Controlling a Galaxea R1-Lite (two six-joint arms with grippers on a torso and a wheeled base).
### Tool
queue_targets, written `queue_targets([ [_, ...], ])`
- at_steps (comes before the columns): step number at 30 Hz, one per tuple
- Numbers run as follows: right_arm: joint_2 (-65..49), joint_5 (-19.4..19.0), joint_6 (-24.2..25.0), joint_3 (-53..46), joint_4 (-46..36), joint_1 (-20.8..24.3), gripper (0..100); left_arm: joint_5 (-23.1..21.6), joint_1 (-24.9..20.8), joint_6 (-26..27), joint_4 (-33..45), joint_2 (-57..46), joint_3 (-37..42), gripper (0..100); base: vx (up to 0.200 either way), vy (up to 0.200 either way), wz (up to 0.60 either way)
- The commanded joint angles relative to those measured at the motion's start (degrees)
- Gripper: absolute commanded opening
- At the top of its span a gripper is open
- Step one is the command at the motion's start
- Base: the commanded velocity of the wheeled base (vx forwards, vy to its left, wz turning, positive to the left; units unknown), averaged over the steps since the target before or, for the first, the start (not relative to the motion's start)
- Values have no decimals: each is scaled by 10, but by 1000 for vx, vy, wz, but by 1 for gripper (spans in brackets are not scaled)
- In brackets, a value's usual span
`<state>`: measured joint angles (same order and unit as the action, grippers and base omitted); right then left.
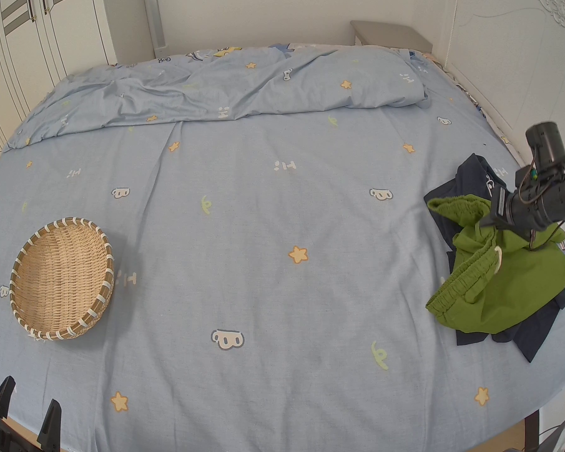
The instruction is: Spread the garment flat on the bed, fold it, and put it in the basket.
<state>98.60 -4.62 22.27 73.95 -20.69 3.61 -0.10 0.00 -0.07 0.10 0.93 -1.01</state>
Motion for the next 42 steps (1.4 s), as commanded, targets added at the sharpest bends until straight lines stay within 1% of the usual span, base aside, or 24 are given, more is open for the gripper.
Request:
queue_targets([
  [1, -5, -96, 8, 203, -153, 80, 0, 0, 0, 0, 0, -9, 9, 100, 0, 0, 0],
  [2, -4, -95, 8, 199, -143, 92, 0, 0, 0, 0, 0, -9, 9, 100, 0, 0, 0],
  [3, -4, -95, 9, 199, -142, 95, 0, 0, 0, 0, 0, -9, 9, 100, 0, 0, 0],
  [4, -9, -94, 13, 192, -124, 122, 0, 0, 0, 0, 0, -9, 9, 100, 0, 0, 0],
  [8, -10, -94, 51, 202, -109, 183, 0, 0, 0, 0, 0, -9, 9, 100, 0, 0, 0],
  [13, -2, -94, 91, 261, -106, 268, 0, 0, 0, 0, 0, -9, 9, 100, 0, 0, 0],
  [14, -2, -94, 92, 262, -106, 270, 0, 0, 0, 0, 0, -9, 8, 100, 0, 0, 0],
  [17, 11, -95, 117, 304, -89, 322, 0, 0, 0, 0, 0, -9, 9, 100, 0, 0, 0],
  [18, 11, -95, 117, 304, -89, 322, 0, 0, 0, 0, 0, -9, 9, 100, 0, 0, 0],
  [19, 28, -94, 124, 325, -81, 349, 0, 0, 0, 0, 0, -9, 9, 100, 0, 0, 0],
  [22, 59, -93, 125, 363, -73, 384, 0, 0, 0, 0, 0, -9, 9, 100, 0, 0, 0],
  [23, 59, -93, 125, 363, -73, 384, 0, 0, 0, 0, 0, -9, 9, 100, 0, 0, 0],
  [24, 85, -91, 124, 389, -71, 401, 0, 0, 0, 0, 0, -9, 9, 100, 0, 0, 0],
  [25, 101, -90, 124, 403, -71, 408, 0, 0, 0, 0, 0, -9, 9, 100, 0, 0, 0],
  [29, 160, -89, 120, 406, -66, 418, 0, 0, 0, 0, 0, -9, 9, 100, 0, 0, 0],
  [35, 238, -88, 118, 406, -29, 419, 0, 0, 0, 0, 0, -9, 9, 100, 0, 0, 0],
  [42, 287, -84, 111, 406, -5, 417, 0, 0, 0, 0, 0, -9, 9, 100, 0, 0, 0],
])
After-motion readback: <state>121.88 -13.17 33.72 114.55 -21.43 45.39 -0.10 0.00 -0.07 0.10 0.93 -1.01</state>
